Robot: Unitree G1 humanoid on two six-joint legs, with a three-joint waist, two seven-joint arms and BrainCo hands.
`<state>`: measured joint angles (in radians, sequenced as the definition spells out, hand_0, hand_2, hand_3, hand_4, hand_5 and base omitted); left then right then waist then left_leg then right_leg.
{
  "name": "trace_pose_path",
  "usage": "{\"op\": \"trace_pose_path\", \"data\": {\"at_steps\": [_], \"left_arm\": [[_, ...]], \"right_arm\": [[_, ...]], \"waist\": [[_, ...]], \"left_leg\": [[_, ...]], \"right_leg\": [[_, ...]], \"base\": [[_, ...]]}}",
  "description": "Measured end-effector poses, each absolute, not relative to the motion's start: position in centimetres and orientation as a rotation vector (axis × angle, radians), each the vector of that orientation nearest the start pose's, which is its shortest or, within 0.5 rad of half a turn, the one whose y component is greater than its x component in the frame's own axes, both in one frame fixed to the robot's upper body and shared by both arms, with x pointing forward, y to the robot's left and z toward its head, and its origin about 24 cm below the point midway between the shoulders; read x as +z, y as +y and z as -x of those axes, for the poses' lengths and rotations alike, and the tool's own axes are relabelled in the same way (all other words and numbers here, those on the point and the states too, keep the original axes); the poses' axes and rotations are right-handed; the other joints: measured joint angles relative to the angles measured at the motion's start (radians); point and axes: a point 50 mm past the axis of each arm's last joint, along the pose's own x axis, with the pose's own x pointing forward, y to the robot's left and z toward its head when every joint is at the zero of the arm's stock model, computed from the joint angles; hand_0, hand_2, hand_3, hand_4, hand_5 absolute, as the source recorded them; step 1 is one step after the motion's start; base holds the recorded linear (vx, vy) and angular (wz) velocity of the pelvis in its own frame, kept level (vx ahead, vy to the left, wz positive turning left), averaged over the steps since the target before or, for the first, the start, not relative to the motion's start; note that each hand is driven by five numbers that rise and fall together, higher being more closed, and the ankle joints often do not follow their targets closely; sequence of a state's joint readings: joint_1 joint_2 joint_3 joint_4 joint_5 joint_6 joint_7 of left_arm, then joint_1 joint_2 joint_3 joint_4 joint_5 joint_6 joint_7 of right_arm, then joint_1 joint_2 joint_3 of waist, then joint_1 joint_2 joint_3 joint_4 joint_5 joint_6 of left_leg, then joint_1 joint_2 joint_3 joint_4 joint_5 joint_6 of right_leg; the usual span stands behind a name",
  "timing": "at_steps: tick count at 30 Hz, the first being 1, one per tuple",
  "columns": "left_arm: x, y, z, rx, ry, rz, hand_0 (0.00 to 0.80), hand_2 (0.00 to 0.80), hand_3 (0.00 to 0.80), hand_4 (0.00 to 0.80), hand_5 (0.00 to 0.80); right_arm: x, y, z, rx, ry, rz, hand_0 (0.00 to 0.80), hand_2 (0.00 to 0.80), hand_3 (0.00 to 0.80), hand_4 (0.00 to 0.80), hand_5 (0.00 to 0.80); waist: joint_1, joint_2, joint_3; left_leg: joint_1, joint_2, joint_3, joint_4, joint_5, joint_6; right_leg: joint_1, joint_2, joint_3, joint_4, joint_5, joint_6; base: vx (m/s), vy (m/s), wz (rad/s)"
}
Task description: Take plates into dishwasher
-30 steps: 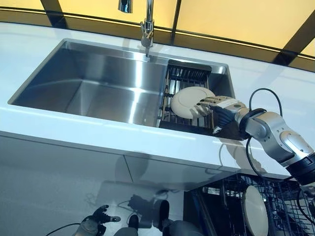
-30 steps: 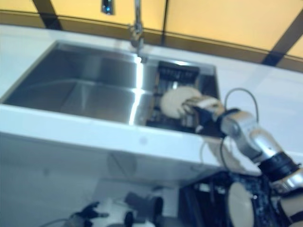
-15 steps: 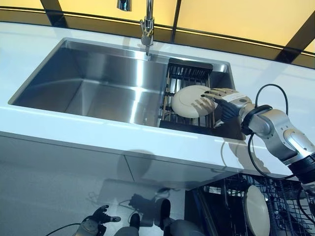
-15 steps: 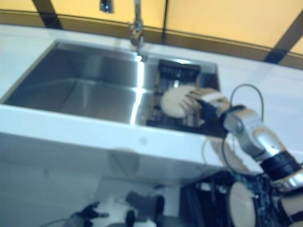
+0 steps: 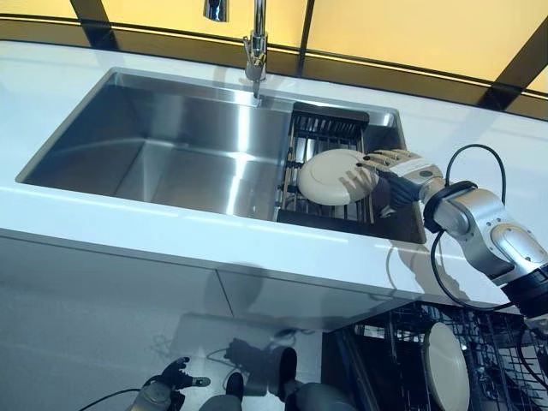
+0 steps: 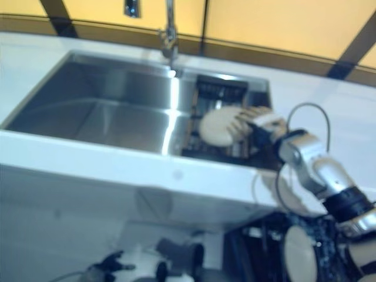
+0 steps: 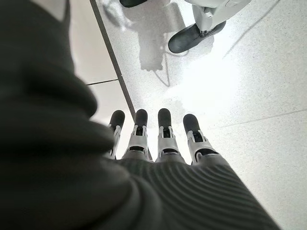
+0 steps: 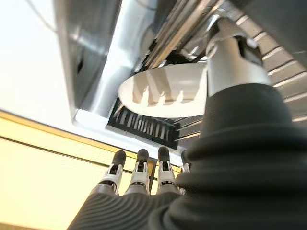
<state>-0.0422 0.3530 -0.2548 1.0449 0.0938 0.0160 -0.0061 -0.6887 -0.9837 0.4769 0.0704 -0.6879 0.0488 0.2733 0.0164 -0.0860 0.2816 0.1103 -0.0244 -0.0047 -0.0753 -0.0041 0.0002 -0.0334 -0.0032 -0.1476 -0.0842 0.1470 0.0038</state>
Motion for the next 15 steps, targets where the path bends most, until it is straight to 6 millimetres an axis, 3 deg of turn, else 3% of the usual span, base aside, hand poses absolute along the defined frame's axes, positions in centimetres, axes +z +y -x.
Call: {"op": "trace_pose_path", "data": {"at_steps": [11,15], "left_arm": [[-13.58,25.33,-14.05,-0.086,1.063,-0.532,0.000,0.000,0.000,0.000,0.000],[-13.50,25.31,-14.26,-0.086,1.057,-0.533,0.000,0.000,0.000,0.000,0.000]], "right_arm": [[21.23,-20.48,-33.83,0.241,-0.219,1.845,0.000,0.000,0.000,0.000,0.000],[21.18,-20.85,-34.10,0.235,-0.194,1.846,0.000,0.000,0.000,0.000,0.000]], "waist": [[0.007,-0.003,0.013],[0.030,-0.005,0.022]], "left_leg": [[-0.020,0.001,-0.023,0.008,0.000,-0.001],[-0.028,0.001,-0.026,0.018,-0.002,-0.004]], "right_leg": [[-0.005,-0.002,-0.002,0.000,-0.002,-0.002],[-0.006,-0.002,-0.004,0.000,-0.003,-0.003]], "base": [[0.024,-0.015,0.05],[0.032,-0.028,0.07]]}}
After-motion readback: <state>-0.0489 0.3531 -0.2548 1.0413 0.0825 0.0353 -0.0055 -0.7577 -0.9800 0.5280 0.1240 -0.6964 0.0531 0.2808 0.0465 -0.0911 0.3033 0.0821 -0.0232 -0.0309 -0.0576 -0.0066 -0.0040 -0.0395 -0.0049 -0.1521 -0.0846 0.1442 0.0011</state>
